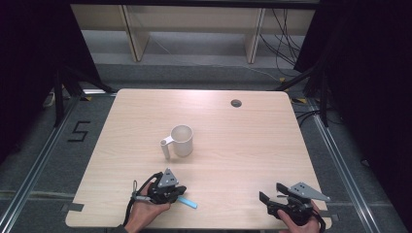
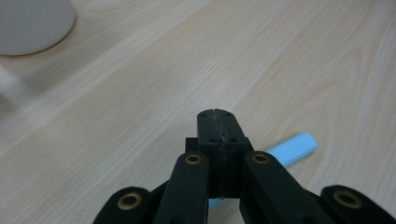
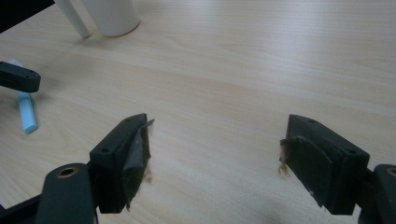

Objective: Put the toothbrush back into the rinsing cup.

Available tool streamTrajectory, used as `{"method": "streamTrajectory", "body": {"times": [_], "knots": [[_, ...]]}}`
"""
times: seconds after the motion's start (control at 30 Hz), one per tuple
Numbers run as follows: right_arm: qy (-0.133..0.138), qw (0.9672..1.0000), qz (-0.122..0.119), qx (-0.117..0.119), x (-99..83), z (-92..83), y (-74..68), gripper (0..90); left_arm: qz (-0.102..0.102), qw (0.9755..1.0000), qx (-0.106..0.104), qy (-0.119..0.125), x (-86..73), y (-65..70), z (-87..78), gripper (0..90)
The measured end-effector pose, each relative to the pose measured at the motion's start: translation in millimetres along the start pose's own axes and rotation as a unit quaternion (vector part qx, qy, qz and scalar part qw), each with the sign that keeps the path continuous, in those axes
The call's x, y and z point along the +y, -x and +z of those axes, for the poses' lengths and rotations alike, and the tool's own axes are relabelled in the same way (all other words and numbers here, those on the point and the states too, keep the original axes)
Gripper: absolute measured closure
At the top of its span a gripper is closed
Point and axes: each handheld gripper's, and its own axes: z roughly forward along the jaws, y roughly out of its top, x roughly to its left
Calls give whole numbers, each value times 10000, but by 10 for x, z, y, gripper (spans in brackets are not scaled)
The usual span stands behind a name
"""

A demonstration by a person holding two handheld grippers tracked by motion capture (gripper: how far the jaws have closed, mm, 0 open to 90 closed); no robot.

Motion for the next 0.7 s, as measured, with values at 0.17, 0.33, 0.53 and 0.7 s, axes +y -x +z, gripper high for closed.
{"method": "streamTrajectory", "body": {"times": [0.17,0.33,0.53,0.7], "knots": [[11,10000,-15,-43,0,4,1,236,51,9999,-100,19,36,82,40,894],[-18,10000,47,-35,0,-2,-6,236,145,9997,-183,-23,42,152,93,893],[-39,9999,119,7,4,-10,-23,237,175,9995,-264,-86,4,222,114,893],[-37,9999,129,1,5,-11,-21,237,202,9991,-348,-149,-53,282,71,893]]}}
